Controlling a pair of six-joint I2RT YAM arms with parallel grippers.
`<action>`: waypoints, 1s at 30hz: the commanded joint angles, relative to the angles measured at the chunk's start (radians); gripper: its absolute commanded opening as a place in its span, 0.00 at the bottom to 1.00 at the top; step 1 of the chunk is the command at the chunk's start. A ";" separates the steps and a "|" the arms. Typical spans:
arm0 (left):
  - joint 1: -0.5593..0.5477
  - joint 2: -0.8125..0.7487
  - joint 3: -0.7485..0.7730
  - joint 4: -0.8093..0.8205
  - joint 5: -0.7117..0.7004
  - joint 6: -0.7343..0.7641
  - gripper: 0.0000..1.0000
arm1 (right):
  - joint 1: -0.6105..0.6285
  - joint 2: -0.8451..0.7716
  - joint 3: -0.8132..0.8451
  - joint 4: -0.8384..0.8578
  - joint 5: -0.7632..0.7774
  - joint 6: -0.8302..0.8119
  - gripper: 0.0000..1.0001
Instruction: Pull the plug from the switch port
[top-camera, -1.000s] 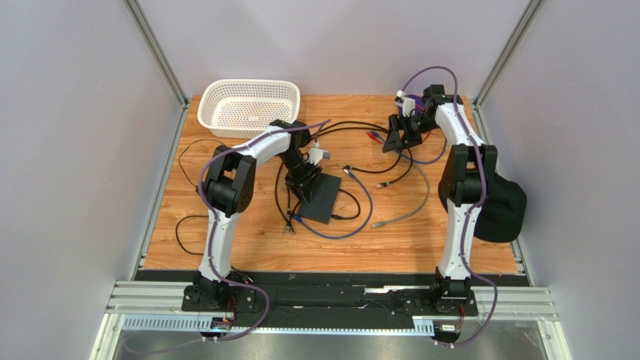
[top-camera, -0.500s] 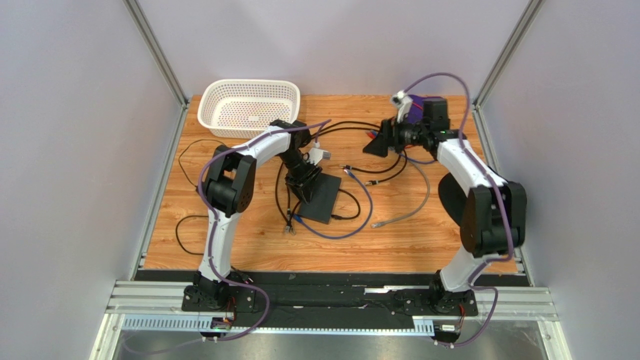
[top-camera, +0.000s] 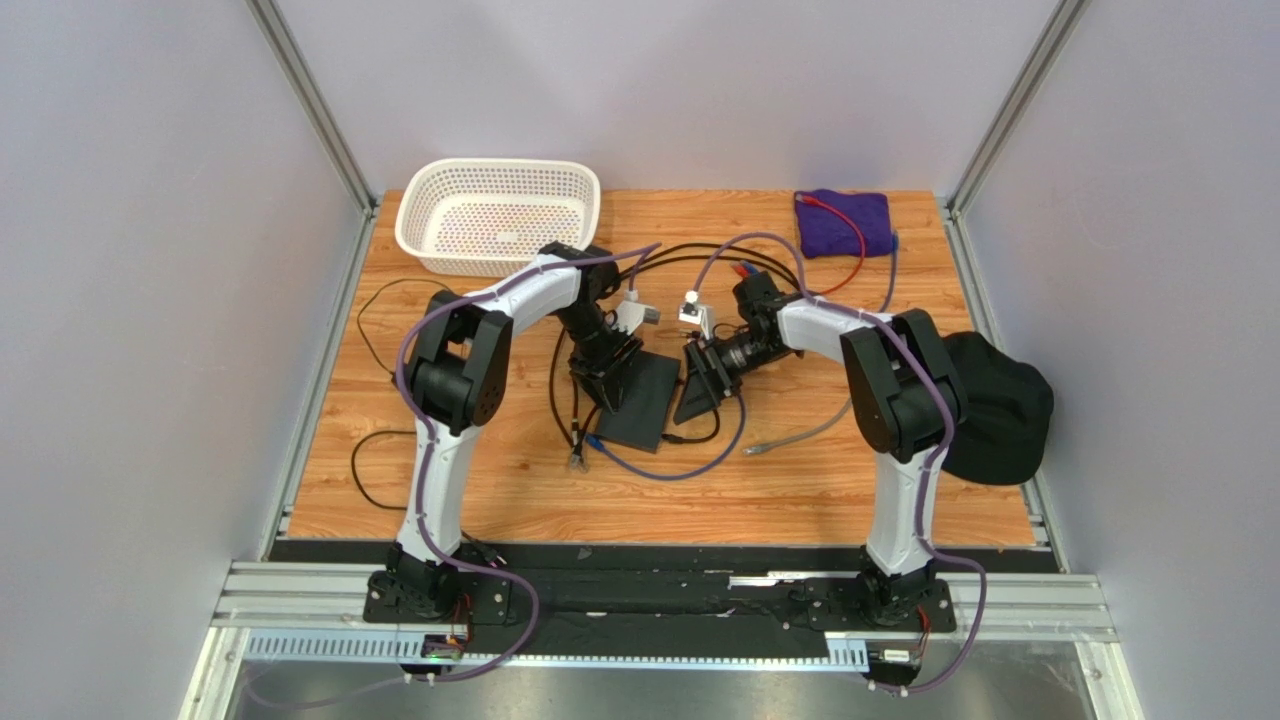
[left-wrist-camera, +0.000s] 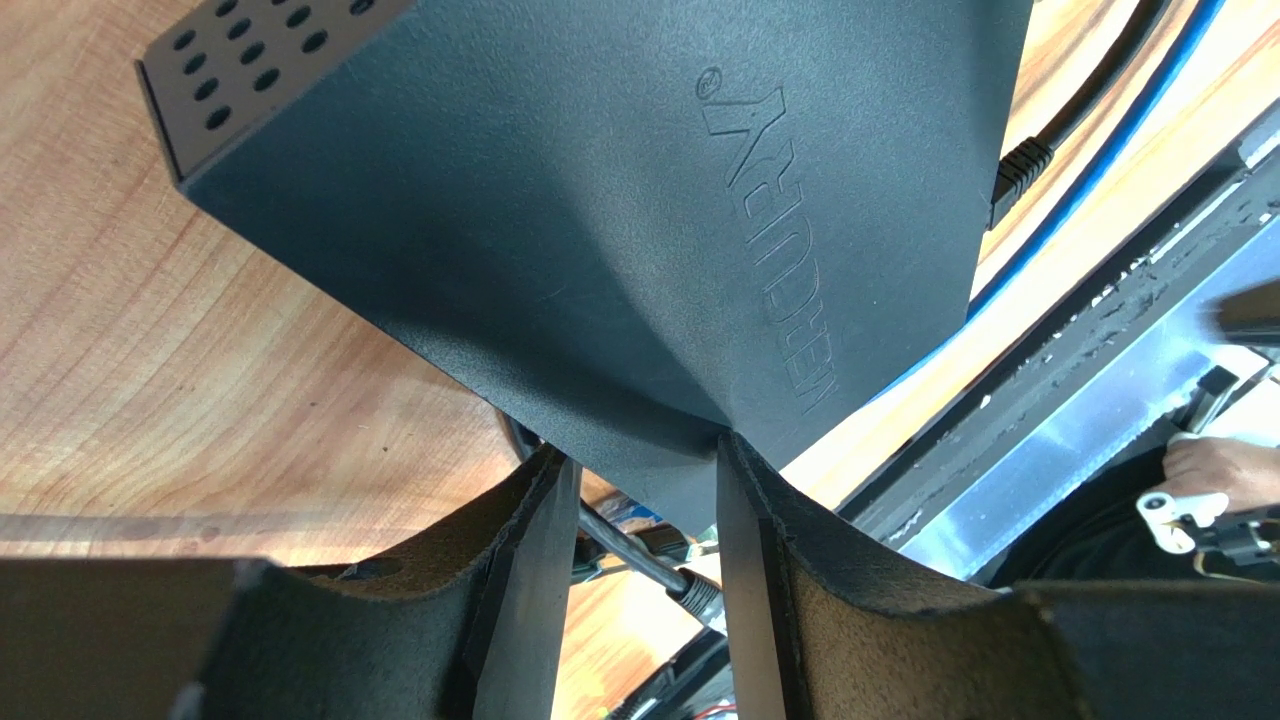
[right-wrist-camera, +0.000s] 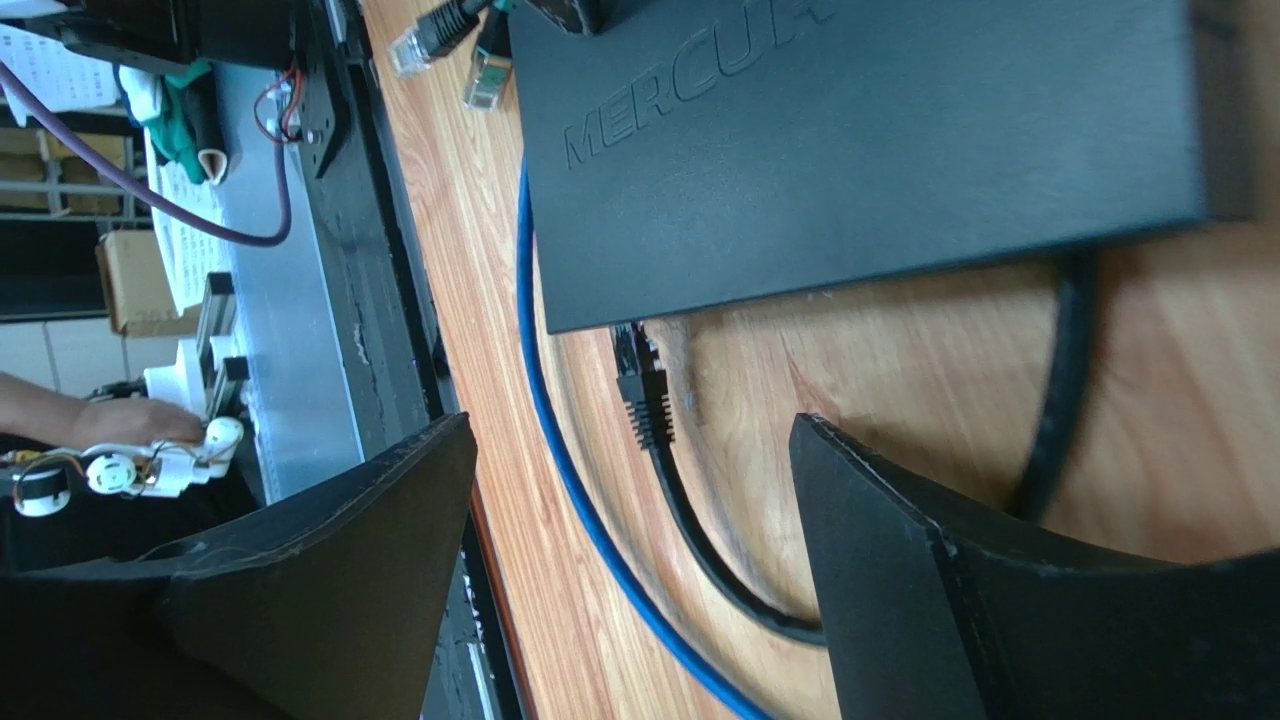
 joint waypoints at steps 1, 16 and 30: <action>-0.008 0.033 -0.034 0.012 -0.118 0.039 0.47 | 0.030 0.049 0.037 -0.025 -0.008 -0.039 0.79; 0.000 0.053 -0.027 0.008 -0.117 0.031 0.46 | 0.063 0.191 0.103 -0.146 0.003 -0.042 0.72; -0.002 0.057 -0.007 -0.003 -0.124 0.037 0.46 | 0.103 0.240 0.115 -0.155 0.038 -0.023 0.69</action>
